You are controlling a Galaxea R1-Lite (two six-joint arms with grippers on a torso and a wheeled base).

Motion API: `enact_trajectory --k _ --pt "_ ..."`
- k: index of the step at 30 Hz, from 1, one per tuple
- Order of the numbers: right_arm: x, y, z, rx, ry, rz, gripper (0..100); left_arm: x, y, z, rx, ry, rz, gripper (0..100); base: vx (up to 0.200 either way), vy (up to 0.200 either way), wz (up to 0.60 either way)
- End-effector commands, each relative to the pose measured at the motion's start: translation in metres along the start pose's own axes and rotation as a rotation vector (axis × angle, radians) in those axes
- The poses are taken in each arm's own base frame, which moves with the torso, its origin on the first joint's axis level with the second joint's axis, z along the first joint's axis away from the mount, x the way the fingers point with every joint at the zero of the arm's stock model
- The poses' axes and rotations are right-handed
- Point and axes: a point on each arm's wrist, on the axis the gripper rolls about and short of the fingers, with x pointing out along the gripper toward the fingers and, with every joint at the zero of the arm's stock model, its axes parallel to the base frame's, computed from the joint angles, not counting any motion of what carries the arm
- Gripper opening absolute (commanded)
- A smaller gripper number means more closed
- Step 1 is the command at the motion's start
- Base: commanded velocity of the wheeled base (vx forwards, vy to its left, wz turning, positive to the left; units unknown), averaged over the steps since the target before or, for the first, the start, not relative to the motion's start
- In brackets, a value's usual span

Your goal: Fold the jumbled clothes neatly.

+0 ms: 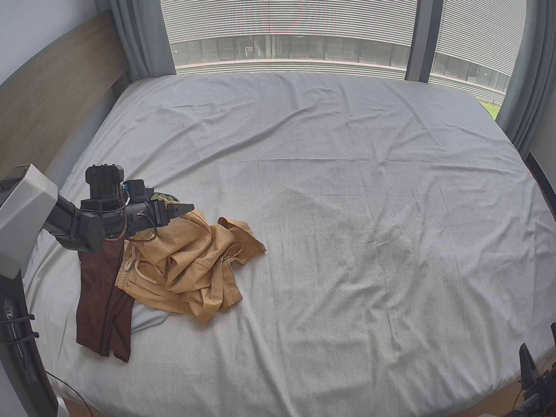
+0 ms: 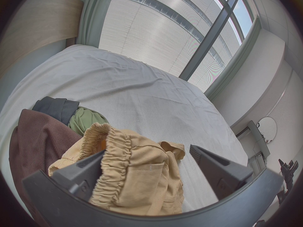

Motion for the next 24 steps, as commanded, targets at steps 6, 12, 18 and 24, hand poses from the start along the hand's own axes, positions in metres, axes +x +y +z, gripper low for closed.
enact_trajectory --k 6,12,18,24 --pt "0.0 0.0 -0.005 -0.001 0.001 0.0 100 0.001 0.002 -0.002 -0.003 0.006 0.003 0 0.0 0.0 0.0" --pt "0.0 0.0 -0.005 -0.001 0.001 0.0 100 -0.003 0.0 -0.004 -0.008 0.016 -0.017 0 0.0 0.0 0.0" --pt "0.0 0.0 -0.005 0.001 0.001 0.002 100 -0.031 -0.031 0.009 -0.005 -0.011 -0.082 0 0.0 0.0 0.0" --pt "0.0 0.0 -0.005 0.001 0.0 0.003 100 -0.072 -0.074 0.023 -0.022 -0.079 -0.165 0 0.0 0.0 0.0"
